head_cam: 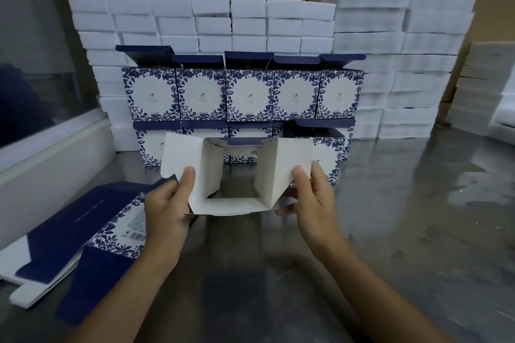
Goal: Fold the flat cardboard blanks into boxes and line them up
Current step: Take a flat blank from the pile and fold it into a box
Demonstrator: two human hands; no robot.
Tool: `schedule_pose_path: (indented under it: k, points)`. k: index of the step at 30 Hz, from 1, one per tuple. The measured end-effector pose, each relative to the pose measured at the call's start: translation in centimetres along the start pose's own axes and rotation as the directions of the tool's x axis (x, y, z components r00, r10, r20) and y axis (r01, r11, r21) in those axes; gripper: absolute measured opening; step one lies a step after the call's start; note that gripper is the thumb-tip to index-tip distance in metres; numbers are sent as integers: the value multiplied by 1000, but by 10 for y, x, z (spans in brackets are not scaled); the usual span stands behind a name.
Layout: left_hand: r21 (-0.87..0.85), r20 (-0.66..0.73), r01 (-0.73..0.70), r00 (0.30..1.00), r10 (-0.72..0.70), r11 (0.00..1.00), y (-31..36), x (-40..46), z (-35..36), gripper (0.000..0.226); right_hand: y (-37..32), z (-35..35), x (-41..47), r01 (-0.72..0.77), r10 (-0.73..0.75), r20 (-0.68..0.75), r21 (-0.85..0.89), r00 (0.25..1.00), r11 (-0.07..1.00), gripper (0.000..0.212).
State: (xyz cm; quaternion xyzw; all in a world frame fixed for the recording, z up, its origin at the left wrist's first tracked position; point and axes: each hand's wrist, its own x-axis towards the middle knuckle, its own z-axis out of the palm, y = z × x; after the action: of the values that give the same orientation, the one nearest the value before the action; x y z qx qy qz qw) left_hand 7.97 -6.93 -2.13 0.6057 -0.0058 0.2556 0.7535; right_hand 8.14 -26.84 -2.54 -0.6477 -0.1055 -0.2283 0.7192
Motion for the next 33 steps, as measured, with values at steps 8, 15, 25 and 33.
schedule_pose_path:
  k: [8,15,25,33]
  points:
    - [27,33,59,998,-60,998,3,0,2,31,-6,-9,6,-1,27,-154,164,988,987,20]
    - [-57,-40,141,989,-143,988,0,6,0,32,-4,-11,8,-19,26,-73,95,997,995,37]
    - [80,-30,86,996,-84,993,-5,7,0,48,16,-14,6,208,-100,281,-386,954,899,40]
    - [389,45,-220,974,220,894,-12,-4,6,30,17,-9,2,291,-327,-4,-443,945,848,2]
